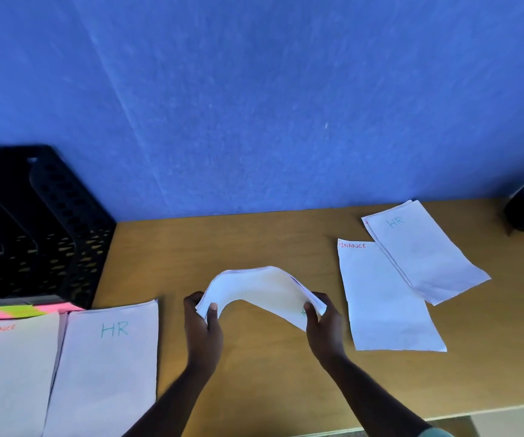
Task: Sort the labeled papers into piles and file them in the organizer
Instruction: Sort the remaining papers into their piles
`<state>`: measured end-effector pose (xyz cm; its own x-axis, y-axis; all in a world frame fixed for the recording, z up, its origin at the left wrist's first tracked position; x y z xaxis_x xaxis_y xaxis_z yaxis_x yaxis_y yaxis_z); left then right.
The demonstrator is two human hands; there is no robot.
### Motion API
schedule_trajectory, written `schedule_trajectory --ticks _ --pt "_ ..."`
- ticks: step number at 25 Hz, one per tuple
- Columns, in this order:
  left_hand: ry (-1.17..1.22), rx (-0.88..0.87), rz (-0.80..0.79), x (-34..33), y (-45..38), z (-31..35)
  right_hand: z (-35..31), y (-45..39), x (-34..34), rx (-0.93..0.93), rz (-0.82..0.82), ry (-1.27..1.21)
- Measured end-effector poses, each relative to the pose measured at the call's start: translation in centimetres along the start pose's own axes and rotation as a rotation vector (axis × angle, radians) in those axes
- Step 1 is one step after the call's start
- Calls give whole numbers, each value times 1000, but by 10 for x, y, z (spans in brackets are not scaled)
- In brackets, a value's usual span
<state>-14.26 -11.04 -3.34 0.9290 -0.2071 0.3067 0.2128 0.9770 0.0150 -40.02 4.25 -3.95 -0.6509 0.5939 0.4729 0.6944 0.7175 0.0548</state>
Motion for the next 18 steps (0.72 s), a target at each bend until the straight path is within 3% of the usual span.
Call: schedule_trajectory --ticks 5,8,10,12,14,17,18 --pt "-56 13 -25 -2 -12 6 0 -12 12 -72 86 -39" --pt "-23 105 -64 -9 -16 2 12 -13 9 -269 55 -160" --pt "126 128 -127 -17 -10 12 19 -6 -9 -446 -42 -405" --pt "287 136 -215 -28 -2 22 17 -3 -32 -538 -175 -801" --pt "396 140 -286 -35 4 22 1 -6 -42 -488 -289 -990" --pt "510 155 -429 -42 9 9 -6 -15 -32 -402 -243 -889" --pt "488 174 -411 -38 7 3 -7 -18 -25 -374 -203 -821"
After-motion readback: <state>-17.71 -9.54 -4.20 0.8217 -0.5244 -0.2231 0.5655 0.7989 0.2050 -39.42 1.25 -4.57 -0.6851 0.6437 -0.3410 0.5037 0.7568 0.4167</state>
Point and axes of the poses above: each hand's wrist, its own y-axis away from the middle knuckle, its own x-axis out of the back of the hand, z = x × y, the point moved 8 cm from there along -y, towards the middle knuckle, and after that the axes turned 7 degrees about -z, right-handed, at the moved point
